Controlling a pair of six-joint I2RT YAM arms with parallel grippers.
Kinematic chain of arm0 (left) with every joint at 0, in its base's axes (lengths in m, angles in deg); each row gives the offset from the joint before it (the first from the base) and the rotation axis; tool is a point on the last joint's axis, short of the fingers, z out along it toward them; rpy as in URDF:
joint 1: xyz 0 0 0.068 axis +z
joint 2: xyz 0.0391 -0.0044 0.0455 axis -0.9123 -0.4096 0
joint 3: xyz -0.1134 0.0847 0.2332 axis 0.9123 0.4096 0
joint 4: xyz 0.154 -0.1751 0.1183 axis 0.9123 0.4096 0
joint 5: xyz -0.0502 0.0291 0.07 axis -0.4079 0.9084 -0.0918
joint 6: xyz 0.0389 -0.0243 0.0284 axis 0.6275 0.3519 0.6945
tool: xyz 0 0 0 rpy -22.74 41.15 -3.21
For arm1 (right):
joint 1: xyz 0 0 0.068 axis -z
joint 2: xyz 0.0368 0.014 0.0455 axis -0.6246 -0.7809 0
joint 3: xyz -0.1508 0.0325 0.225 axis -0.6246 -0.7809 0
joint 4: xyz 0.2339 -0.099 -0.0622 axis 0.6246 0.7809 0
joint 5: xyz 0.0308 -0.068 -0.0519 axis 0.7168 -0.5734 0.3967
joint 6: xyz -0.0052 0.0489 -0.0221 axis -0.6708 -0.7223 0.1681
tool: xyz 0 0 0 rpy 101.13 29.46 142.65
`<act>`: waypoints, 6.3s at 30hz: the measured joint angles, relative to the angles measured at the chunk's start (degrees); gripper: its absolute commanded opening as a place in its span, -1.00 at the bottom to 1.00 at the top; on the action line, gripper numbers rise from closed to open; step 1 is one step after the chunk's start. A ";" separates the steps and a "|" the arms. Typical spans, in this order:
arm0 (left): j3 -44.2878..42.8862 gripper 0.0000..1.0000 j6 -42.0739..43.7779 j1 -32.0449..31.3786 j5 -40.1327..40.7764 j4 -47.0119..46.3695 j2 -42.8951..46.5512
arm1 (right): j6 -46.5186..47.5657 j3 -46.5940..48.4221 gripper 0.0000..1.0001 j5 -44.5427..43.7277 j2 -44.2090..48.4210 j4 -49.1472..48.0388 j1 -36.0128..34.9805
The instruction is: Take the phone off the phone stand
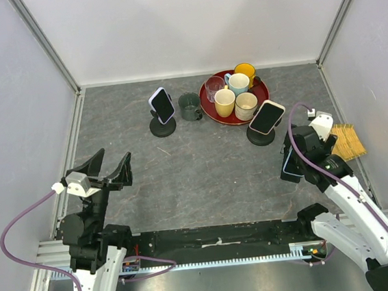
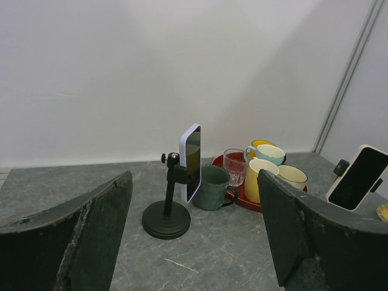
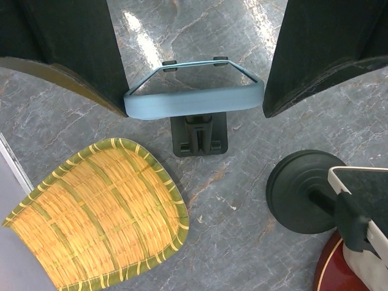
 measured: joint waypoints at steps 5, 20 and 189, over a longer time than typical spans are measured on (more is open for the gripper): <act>0.00 0.79 0.00 0.00 -0.07 0.00 0.00 | -0.09 -0.57 0.75 0.37 0.44 -0.35 0.00; 0.00 0.82 -0.09 0.00 -6.64 -0.04 0.00 | 1.16 -1.27 -0.35 1.90 6.78 -0.13 0.00; -40.41 0.72 5.25 18.36 0.92 32.44 -95.47 | 3.48 -11.41 0.96 9.68 17.09 -21.59 -20.48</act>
